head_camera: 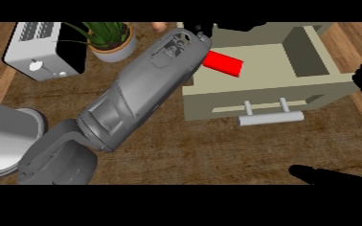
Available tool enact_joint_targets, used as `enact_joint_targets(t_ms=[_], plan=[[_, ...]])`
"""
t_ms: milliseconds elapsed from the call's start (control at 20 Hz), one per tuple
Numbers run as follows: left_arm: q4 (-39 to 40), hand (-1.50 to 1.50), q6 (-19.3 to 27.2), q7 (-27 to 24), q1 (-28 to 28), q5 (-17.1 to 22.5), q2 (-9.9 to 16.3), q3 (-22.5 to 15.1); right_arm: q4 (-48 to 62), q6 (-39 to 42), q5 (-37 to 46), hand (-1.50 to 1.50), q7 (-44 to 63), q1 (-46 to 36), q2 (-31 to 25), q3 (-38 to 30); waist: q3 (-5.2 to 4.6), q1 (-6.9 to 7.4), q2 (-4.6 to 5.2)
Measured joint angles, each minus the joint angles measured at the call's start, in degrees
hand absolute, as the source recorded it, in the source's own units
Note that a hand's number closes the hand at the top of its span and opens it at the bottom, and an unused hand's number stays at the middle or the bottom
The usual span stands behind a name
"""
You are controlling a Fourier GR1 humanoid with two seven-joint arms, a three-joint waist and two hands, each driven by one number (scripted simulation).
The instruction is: Pick up the can, place it into the drawer and close the drawer
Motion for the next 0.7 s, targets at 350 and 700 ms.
enact_joint_targets(t_ms=[350,700], plan=[[-0.94,-1.50,0.74,-0.79,0.22,0.55,0.01,-0.35,6.44,-2.67,16.42,-1.50,-1.34,-3.64,-3.14,5.76,-0.03,2.50,-0.42],[-1.59,-1.50,-0.20,1.08,-0.25,-0.57,0.98,0.76,17.95,-8.10,30.66,-1.50,-2.52,-5.94,-2.87,12.00,-0.03,4.58,-0.94]])
